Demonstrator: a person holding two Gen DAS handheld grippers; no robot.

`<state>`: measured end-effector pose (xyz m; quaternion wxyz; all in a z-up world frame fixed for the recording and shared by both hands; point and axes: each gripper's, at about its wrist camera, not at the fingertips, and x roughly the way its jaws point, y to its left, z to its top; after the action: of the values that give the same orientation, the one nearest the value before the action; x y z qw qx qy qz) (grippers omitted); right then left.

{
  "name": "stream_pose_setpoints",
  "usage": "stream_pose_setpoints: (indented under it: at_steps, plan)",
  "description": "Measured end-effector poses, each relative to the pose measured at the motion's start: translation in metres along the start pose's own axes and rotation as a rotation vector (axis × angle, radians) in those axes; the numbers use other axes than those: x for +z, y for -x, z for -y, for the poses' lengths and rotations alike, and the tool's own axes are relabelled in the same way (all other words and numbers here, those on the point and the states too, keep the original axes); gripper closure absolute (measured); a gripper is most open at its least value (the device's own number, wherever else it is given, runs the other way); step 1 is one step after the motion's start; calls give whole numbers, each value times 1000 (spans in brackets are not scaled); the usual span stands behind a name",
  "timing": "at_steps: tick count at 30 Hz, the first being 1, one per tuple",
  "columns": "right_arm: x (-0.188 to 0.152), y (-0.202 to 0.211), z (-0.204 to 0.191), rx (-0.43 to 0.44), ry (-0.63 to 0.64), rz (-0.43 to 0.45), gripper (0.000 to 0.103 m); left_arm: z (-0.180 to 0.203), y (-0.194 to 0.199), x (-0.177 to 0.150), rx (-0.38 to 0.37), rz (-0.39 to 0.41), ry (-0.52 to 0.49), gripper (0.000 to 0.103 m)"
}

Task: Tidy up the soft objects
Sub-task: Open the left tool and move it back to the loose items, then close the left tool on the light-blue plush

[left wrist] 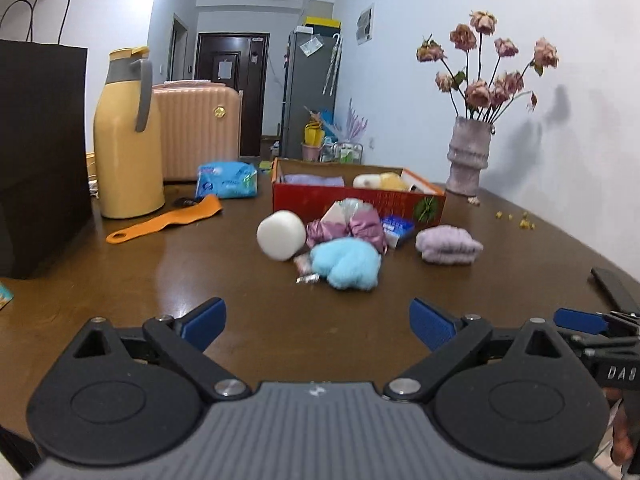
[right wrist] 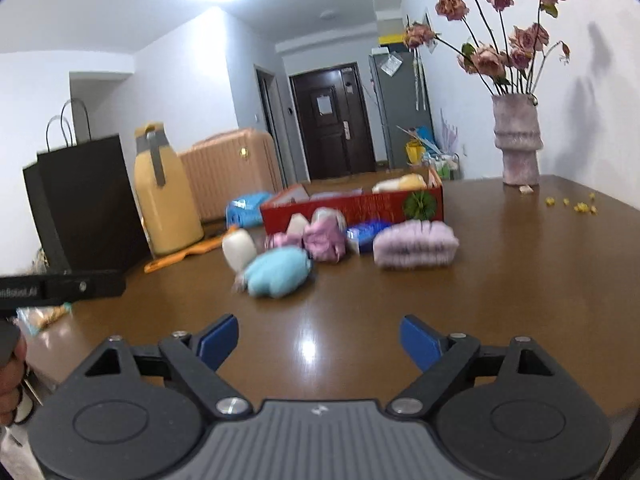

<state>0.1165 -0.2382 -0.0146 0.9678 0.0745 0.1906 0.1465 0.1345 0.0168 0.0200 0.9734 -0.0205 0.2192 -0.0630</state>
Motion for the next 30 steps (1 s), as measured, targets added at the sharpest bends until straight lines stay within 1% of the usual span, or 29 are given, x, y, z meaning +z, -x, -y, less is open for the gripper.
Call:
stream_pose_setpoints:
  at_steps: [2, 4, 7, 9, 10, 13, 17, 19, 20, 22, 25, 27, 28, 30]
  plan:
    - [-10, 7, -8, -27, 51, 25, 16, -1, 4, -6, -6, -1, 6, 3]
    - [-15, 12, -14, -37, 81, 44, 16, -1, 6, -8, 1, 2, 12, 3]
    - [-11, 9, -16, -29, 94, 40, 16, -2, 3, -8, -3, 4, 6, 3]
    - [-8, 4, -16, -48, 105, 35, 17, -2, -1, -8, -4, -4, 1, 3]
    - [-8, 1, -15, -51, 101, 30, 18, -2, -4, -8, -4, -10, 1, 3]
    - [-4, -13, -8, -43, 55, 2, 28, -5, -18, -7, 1, -33, 11, 3]
    - [6, -42, -7, -19, 61, -60, 29, -11, -46, -2, 14, -60, 39, 3]
    - [14, -56, -7, -5, 72, -70, 32, -15, -62, 4, 19, -65, 49, 4]
    - [19, -64, -8, 7, 76, -71, 33, -17, -71, 7, 19, -67, 55, 6]
    - [30, -81, -9, 29, 79, -70, 34, -22, -89, 13, 16, -71, 56, 17]
    - [45, -112, -14, 57, 109, -68, 36, -30, -121, 24, 26, -84, 67, 22]
    - [52, -134, -18, 71, 124, -89, 37, -37, -143, 31, 26, -96, 84, 26]
    - [55, -145, -19, 82, 121, -98, 41, -40, -153, 34, 28, -106, 91, 30]
    - [61, -166, -19, 100, 109, -127, 44, -43, -170, 39, 29, -117, 92, 33]
